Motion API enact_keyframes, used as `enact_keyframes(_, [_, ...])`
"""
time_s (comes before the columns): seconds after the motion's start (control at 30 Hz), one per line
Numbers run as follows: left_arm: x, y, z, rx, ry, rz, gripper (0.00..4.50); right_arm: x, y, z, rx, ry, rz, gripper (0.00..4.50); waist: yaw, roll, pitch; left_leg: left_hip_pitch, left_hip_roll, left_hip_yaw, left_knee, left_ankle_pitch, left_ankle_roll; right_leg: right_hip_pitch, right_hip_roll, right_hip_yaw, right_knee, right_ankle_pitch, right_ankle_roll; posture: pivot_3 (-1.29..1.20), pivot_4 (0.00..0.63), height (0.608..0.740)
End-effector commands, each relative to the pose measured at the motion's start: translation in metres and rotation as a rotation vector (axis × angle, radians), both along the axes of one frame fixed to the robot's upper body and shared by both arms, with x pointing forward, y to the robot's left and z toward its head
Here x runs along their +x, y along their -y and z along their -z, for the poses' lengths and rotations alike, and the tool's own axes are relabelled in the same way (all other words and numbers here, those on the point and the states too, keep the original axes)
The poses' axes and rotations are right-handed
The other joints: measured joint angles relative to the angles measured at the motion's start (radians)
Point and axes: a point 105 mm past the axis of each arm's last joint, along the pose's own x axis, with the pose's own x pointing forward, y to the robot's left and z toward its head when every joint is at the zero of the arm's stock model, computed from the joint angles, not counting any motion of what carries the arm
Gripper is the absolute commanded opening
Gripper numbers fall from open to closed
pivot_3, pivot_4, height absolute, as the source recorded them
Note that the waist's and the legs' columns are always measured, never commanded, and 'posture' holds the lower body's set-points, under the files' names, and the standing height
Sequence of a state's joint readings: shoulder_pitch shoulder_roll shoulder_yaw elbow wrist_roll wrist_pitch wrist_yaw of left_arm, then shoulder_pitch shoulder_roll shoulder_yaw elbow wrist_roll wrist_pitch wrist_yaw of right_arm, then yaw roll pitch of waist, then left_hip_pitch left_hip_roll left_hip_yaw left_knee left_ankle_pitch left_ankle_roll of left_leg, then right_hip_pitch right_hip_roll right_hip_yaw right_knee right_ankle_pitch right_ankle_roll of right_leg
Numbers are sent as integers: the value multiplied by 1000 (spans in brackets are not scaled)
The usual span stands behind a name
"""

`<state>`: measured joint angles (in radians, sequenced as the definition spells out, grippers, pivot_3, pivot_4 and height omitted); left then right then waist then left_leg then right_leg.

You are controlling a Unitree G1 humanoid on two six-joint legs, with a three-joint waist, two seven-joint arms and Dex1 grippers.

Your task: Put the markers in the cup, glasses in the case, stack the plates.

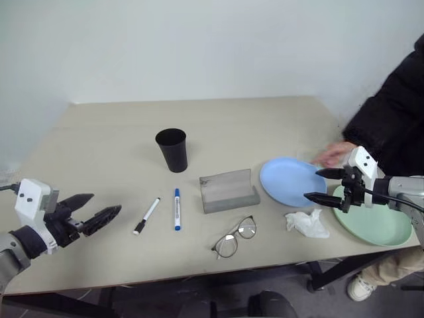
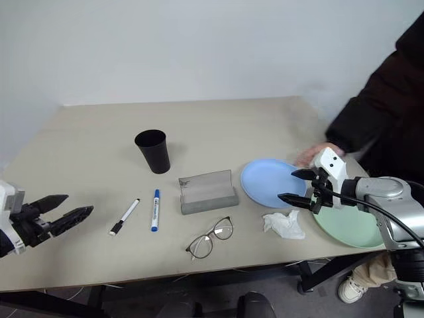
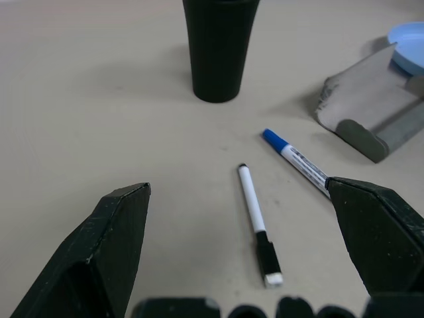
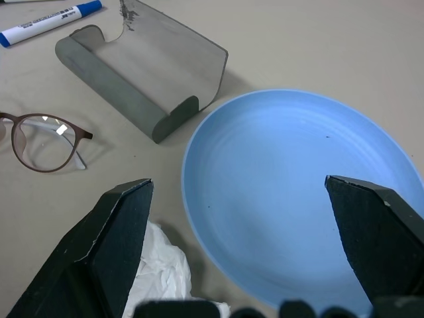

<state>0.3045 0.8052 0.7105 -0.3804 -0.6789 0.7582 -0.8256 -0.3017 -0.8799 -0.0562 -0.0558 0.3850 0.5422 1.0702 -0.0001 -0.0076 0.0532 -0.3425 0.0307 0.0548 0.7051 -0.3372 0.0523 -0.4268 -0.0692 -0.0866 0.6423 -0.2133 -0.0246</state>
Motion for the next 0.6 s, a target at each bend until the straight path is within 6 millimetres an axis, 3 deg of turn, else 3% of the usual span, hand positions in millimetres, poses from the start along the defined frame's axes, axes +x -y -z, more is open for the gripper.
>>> enact_keyframes(0.03, [1,7,-11,19,29,54,4500,5,1,-15,-1,78,4,4488,0,0,0,0,0,0,0,0,0,0,0,0,0,0,0,0,0,740])
enact_keyframes(0.3, [10,12,-12,10,53,66,4500,4,2,-15,2,87,19,4488,0,0,0,0,0,1,0,0,0,0,0,0,0,0,0,0,0,740])
enact_keyframes(0.6, [28,26,-4,-16,53,114,4500,4,32,-15,-37,93,115,4488,0,0,0,0,0,3,0,0,0,0,0,2,0,0,0,0,0,740])
